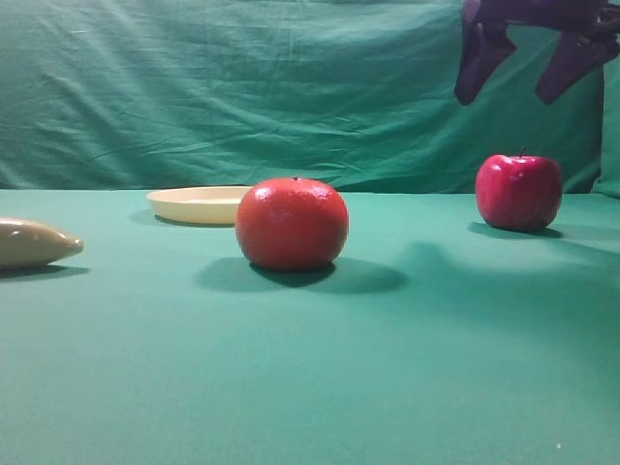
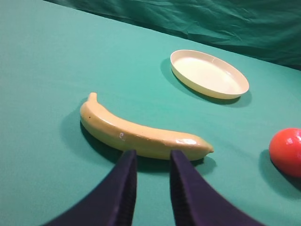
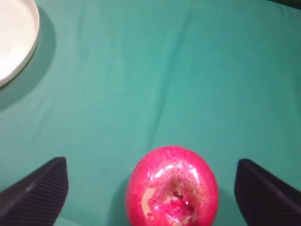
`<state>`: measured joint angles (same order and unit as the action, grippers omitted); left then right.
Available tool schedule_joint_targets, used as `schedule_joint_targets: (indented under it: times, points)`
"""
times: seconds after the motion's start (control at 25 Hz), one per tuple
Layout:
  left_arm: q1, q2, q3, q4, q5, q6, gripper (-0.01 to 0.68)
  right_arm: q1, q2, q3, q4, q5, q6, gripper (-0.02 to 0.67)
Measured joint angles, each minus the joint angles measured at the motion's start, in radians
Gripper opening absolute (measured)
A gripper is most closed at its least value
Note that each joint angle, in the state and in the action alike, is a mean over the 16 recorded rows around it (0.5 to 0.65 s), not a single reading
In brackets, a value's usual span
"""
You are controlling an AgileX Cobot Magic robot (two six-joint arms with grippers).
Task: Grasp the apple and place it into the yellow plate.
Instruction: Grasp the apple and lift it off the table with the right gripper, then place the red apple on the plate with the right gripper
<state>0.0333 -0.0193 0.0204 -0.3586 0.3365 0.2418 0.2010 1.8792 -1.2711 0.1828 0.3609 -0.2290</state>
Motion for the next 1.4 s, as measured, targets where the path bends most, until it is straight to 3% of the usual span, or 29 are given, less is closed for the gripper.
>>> schedule_joint_targets:
  times: [0.76, 1.4]
  points:
    - [0.0, 0.0, 0.0, 0.0, 0.0, 0.0, 0.157, 0.025, 0.08, -0.053, 0.072, -0.02, 0.019, 0.497]
    - [0.0, 0.0, 0.0, 0.0, 0.0, 0.0, 0.157, 0.377, 0.139, -0.242, 0.16, -0.297, -0.119, 0.494]
